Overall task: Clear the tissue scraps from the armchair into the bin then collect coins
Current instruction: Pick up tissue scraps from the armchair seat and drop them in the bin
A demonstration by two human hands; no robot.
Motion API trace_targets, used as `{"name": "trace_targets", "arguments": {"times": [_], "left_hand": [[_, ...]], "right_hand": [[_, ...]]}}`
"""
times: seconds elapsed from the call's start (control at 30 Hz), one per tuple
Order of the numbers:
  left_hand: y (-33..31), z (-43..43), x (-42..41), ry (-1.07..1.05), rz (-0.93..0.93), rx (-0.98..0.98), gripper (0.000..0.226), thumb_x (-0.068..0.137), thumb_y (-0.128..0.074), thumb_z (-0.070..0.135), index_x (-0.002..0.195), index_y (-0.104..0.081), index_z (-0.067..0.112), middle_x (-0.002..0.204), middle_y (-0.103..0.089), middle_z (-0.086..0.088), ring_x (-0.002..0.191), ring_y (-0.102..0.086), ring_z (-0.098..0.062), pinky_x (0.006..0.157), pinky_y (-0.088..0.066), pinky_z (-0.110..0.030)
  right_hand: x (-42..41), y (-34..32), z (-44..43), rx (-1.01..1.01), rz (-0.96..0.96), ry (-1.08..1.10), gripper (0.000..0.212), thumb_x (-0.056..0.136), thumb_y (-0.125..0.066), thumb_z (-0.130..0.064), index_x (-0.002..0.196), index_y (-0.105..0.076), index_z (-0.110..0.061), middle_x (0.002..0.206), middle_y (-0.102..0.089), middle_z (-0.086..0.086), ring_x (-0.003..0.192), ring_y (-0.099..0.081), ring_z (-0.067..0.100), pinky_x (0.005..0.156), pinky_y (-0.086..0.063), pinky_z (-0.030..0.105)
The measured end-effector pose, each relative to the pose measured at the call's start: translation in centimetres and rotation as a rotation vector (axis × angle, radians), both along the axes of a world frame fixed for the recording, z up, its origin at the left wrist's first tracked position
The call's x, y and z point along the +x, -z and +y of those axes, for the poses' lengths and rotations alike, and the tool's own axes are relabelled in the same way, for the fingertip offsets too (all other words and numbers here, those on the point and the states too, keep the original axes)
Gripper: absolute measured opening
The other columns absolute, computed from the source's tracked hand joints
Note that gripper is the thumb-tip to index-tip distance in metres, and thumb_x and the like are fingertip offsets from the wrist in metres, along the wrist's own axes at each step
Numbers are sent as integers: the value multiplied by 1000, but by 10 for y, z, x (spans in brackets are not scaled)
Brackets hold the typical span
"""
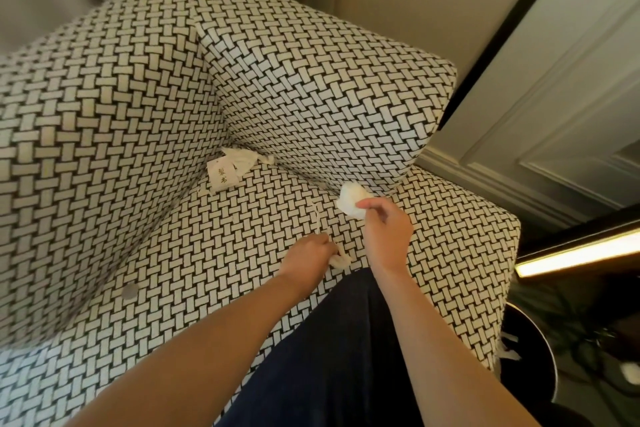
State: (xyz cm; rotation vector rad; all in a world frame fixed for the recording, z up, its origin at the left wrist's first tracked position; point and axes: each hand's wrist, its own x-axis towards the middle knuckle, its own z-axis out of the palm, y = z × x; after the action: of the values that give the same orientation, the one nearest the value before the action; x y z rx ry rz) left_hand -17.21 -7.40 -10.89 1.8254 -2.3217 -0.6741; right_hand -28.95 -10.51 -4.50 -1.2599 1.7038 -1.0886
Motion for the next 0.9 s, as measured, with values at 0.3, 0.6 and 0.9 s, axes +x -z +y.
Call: {"name": "trace_targets", "arguments": {"times": [0.3, 0.6, 0.9], "left_hand": [[-32, 4, 14, -345, 393, 155, 26, 91, -58, 17, 115, -64, 10, 100, -62, 3, 64, -48, -1, 51, -39, -6], [-83, -17, -3, -490, 605, 116, 35, 91, -58, 19, 125, -56, 8, 99, -63, -2, 48, -40, -3, 37, -33, -9], [-122, -40, -123, -346, 744, 181, 25, 88, -60, 16, 111, -53, 22, 102, -60, -1, 80, -61, -13, 64, -51, -23]], "right_hand": [[-21, -13, 12, 35, -42, -4, 28, 88, -48, 2, 80, -68, -16, 84, -58, -18, 81, -53, -3, 73, -42, 14], [-86, -30, 54, 38, -107, 84, 27, 90, -49, 1, 83, -68, -18, 98, -64, -3, 92, -55, 8, 80, -44, 16], [-196, -46, 102, 57, -100, 277, 24, 93, -48, -3, 86, -68, -13, 110, -60, -2, 97, -55, 5, 92, -45, 29]]}}
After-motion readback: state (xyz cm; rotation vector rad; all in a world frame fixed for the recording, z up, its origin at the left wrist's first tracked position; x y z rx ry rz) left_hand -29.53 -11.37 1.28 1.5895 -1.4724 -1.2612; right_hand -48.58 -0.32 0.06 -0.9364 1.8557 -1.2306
